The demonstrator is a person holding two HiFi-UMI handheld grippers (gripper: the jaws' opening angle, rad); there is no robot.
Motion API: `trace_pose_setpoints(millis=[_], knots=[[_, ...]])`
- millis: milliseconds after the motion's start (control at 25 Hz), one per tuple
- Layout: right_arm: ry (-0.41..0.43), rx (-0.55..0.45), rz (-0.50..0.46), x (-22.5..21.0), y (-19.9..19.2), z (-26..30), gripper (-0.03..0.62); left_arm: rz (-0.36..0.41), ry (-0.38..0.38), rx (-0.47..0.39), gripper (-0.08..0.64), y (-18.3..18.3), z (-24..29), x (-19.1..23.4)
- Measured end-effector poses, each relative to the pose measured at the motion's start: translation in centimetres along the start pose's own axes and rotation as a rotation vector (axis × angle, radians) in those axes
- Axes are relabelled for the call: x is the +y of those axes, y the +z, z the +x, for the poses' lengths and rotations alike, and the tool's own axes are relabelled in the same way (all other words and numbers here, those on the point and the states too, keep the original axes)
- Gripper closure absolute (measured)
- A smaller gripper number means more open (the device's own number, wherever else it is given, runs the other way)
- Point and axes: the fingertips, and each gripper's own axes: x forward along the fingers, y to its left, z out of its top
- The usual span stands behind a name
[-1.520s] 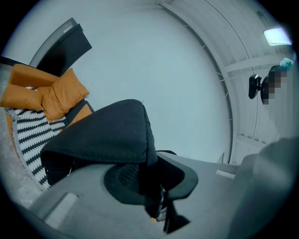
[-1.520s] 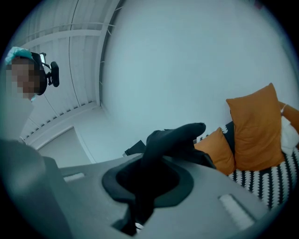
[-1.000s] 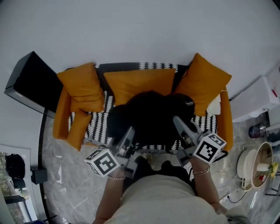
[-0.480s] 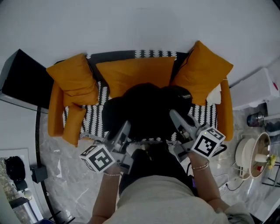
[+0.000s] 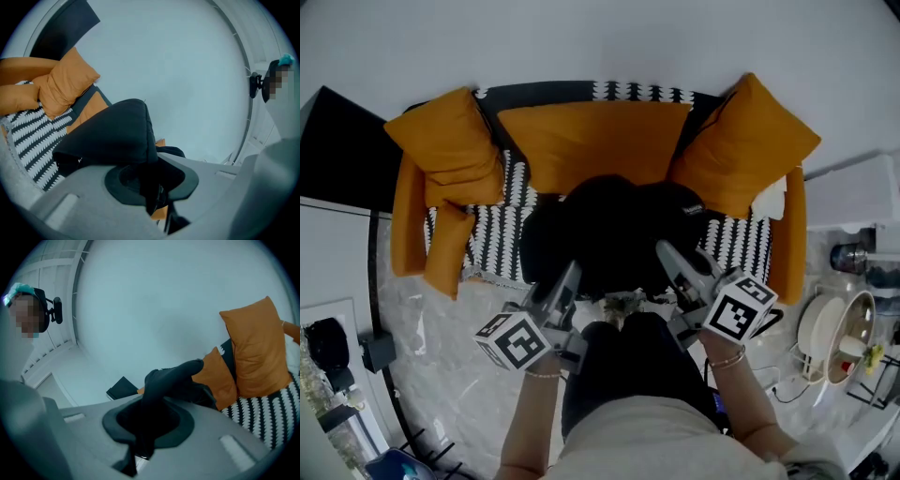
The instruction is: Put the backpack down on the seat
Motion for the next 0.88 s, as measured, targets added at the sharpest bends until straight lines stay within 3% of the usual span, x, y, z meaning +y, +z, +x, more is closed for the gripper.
trace_pose_setpoints(millis=[600,880], knots=[[-0.075,0.141,0.095,-10.7,-6.7,4.2,0.546,-0.057,0.115,0.101,0.499,-6.4,6.3,9.9],[-0.1,0.156,0.105,-15.4,-8.6,6.4,0.546,0.012,0.155,0.128,0.497,-8.2,9.9,13.4]])
